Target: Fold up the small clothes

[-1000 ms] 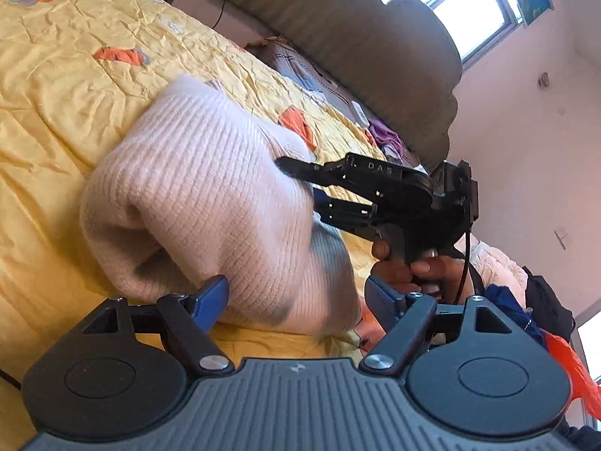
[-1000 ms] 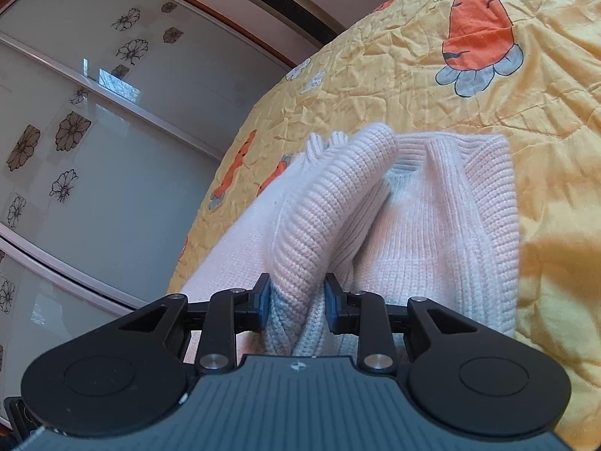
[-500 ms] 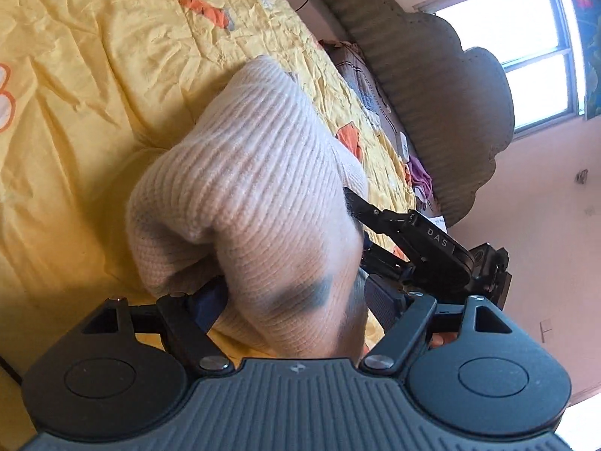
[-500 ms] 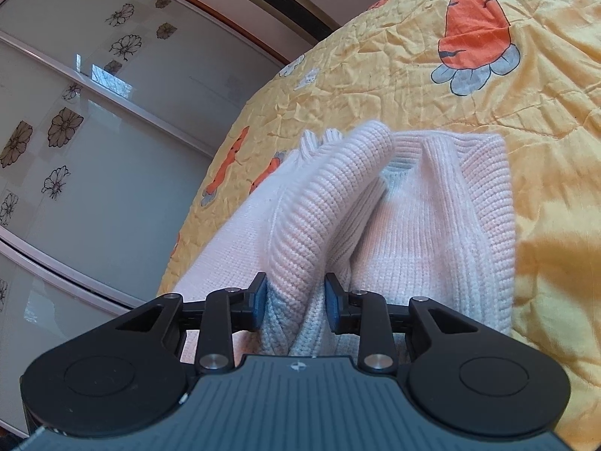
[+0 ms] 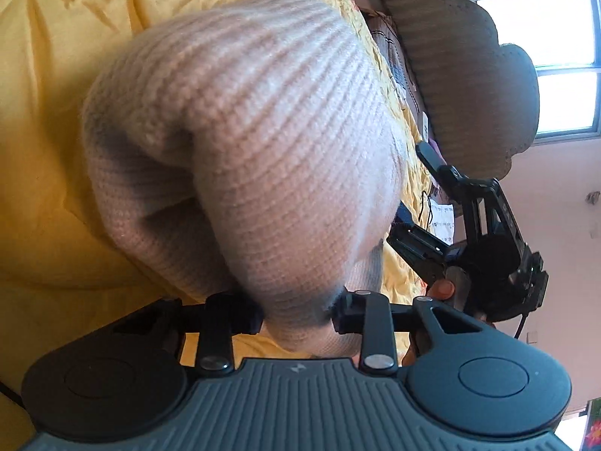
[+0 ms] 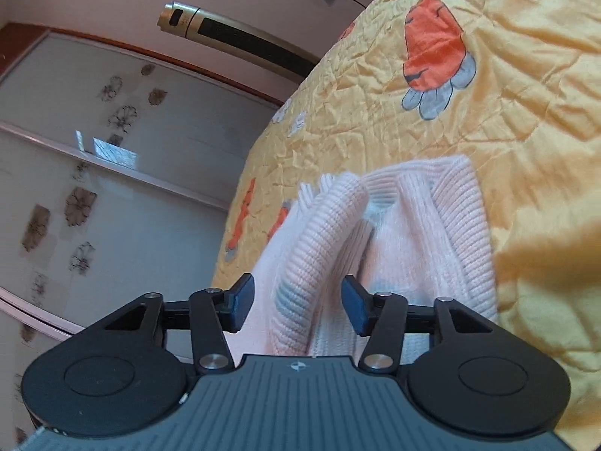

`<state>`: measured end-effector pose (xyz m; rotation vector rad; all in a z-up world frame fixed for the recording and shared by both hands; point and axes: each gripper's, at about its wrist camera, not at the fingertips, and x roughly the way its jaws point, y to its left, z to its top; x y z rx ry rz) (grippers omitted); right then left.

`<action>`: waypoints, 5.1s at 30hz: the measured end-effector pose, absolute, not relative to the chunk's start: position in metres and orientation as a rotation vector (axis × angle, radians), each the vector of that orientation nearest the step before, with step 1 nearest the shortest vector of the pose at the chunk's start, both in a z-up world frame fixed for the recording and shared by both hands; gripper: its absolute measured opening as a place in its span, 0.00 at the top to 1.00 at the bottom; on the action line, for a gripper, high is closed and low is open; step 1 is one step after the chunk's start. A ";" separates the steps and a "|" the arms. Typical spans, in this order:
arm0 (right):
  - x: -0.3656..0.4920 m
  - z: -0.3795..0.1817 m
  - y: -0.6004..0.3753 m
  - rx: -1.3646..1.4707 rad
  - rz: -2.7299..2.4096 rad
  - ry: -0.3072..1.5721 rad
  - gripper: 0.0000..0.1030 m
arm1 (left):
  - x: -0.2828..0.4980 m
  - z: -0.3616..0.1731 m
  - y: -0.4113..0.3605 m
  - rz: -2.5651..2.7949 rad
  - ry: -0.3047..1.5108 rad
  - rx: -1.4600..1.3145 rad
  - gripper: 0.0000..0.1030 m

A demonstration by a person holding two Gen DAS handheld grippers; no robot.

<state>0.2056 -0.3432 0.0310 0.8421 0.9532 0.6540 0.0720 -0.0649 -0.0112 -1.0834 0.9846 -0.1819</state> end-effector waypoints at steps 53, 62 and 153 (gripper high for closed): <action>0.144 0.059 -0.327 0.390 0.582 0.861 0.35 | 0.073 0.039 -0.170 -0.357 0.577 0.172 0.30; 0.138 0.064 -0.358 0.630 0.531 0.813 0.40 | 0.077 0.100 -0.093 -0.351 0.471 -0.152 0.13; 0.195 0.053 -0.217 0.387 0.606 0.937 0.39 | 0.166 0.041 0.024 -0.126 0.808 -0.278 0.32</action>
